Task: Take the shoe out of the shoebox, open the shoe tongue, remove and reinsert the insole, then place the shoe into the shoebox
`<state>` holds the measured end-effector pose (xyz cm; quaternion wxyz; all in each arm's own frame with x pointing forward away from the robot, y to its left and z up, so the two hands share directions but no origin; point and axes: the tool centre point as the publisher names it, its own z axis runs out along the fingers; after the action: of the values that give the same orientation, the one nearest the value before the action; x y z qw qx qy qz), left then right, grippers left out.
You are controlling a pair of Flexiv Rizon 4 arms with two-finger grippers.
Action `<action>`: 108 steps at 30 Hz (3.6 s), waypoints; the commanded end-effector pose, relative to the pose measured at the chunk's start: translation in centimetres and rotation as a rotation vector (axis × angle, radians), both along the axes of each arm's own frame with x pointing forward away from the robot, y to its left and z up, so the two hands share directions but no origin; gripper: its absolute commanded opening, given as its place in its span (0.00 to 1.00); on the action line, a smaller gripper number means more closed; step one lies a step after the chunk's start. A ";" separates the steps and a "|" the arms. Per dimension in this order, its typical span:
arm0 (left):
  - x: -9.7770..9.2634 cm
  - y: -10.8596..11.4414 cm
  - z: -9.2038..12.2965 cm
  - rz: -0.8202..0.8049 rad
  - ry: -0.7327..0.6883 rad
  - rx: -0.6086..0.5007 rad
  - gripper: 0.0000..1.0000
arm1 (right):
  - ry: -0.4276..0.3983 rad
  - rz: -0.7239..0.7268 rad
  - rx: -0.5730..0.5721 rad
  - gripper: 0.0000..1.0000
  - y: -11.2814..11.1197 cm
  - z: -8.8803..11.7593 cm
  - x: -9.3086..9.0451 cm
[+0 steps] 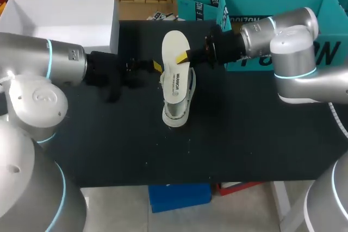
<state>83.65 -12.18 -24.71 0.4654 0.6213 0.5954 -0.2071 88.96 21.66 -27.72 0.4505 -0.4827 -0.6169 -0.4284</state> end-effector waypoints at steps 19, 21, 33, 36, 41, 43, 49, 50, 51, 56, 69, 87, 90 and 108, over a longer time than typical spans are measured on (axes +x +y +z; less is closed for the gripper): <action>0.2 -0.4 1.5 0.043 0.043 0.419 1.00 | 0.000 -0.002 0.000 0.00 0.1 -0.1 0.0; 0.6 -1.1 1.2 0.071 0.055 0.481 1.00 | 0.000 -0.002 0.000 0.00 0.1 -0.1 0.0; 0.9 -3.9 3.0 0.077 0.062 0.683 1.00 | 0.000 -0.002 0.000 0.00 0.1 -0.1 0.0; 0.8 -4.3 3.3 0.080 0.097 0.749 1.00 | 0.000 -0.002 0.000 0.00 0.1 -0.1 0.0; 0.7 -4.4 3.7 0.123 0.150 0.832 1.00 | 0.000 -0.002 0.000 0.00 0.1 -0.1 0.0; 0.7 -4.3 3.8 0.153 0.173 0.861 1.00 | 0.000 -0.002 0.000 0.00 0.1 -0.1 0.0; 0.8 -4.3 4.4 0.186 0.210 0.864 1.00 | 0.000 -0.002 0.000 0.00 0.1 -0.1 0.0; 0.8 -4.3 4.6 0.185 0.209 0.860 1.00 | 0.000 -0.002 0.000 0.00 0.1 -0.1 0.0; 0.7 -4.4 4.8 0.183 0.212 0.847 1.00 | 0.000 -0.002 0.000 0.00 0.1 -0.1 0.0; 0.5 -4.9 5.6 0.176 0.216 0.833 1.00 | 0.000 -0.002 0.000 0.00 0.1 -0.1 0.0; 0.1 -5.1 6.2 0.155 0.235 0.790 1.00 | 0.000 -0.002 0.000 0.00 0.1 -0.1 0.0; 1.7 -5.1 6.0 0.131 0.210 0.789 1.00 | 0.000 -0.002 0.000 0.00 0.1 -0.1 0.0; 3.1 -5.2 5.8 0.132 0.203 0.795 1.00 | 0.000 -0.002 0.000 0.00 0.1 -0.1 0.0; 12.1 -6.0 5.1 0.142 0.202 0.807 1.00 | 0.000 -0.002 0.000 0.00 0.1 -0.1 0.0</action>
<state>94.36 -17.30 -19.44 0.1483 0.6855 0.7126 0.0184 88.96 21.65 -27.70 0.4505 -0.4827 -0.6169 -0.4284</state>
